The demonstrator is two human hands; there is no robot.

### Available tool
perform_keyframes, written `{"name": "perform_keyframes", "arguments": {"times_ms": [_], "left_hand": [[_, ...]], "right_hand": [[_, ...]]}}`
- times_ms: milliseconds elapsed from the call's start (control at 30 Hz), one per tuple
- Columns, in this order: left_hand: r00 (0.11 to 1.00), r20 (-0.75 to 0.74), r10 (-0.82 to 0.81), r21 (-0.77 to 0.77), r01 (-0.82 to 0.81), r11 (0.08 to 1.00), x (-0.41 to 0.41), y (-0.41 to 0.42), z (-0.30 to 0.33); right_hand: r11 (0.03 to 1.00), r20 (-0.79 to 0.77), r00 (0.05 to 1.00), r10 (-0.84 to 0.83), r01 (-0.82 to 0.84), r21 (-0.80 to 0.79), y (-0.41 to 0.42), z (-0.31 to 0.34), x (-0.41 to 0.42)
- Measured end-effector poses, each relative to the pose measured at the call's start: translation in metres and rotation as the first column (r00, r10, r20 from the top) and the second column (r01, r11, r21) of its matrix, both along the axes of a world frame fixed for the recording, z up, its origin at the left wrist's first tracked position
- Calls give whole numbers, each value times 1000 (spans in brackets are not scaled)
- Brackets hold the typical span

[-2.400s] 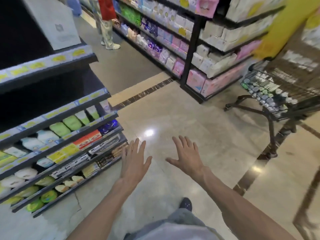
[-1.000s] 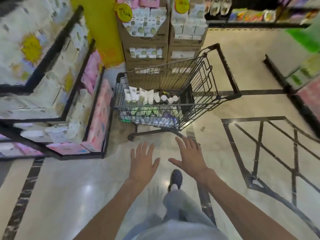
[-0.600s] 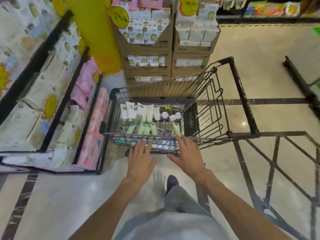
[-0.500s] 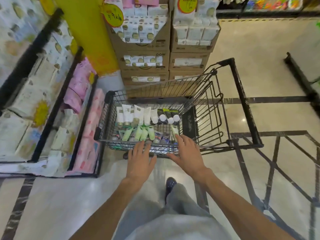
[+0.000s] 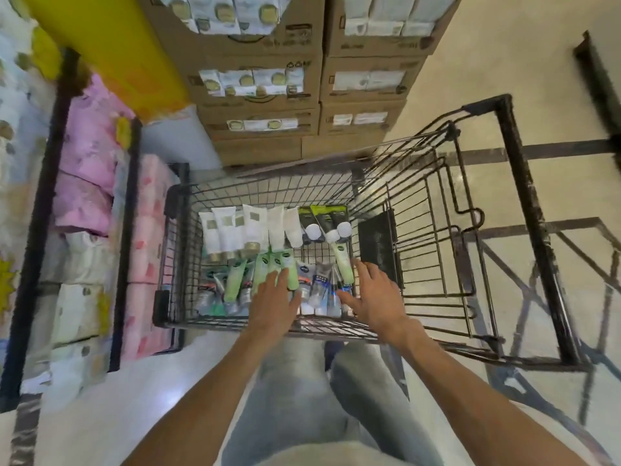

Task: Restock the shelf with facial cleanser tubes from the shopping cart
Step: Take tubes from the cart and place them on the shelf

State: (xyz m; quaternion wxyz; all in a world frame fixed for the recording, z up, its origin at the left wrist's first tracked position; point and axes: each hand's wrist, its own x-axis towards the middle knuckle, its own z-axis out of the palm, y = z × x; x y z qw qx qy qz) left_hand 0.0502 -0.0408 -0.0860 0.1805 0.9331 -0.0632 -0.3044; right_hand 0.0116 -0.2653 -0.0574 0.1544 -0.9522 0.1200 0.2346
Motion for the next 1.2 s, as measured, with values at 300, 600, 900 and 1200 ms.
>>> {"name": "perform_keyframes", "arguments": {"times_ms": [300,600,900,1200], "left_hand": [[980,-181,78,29,-74,997,59,-12,-105],[938,-217,270,100,-254,962,93,-48,-202],[932,-120,341,221,-310,925,89,-64,-228],[912,-266,311,124,-288,950,81,-51,-227]], "right_hand": [[994,-191,976,-102,105,6,0,-88,48],[968,-301,930,-210,242,73,-11,-189,58],[954,-353,905,-237,286,94,-15,-229,64],[941,-319,906,-278,323,97,-10,-249,74]]}}
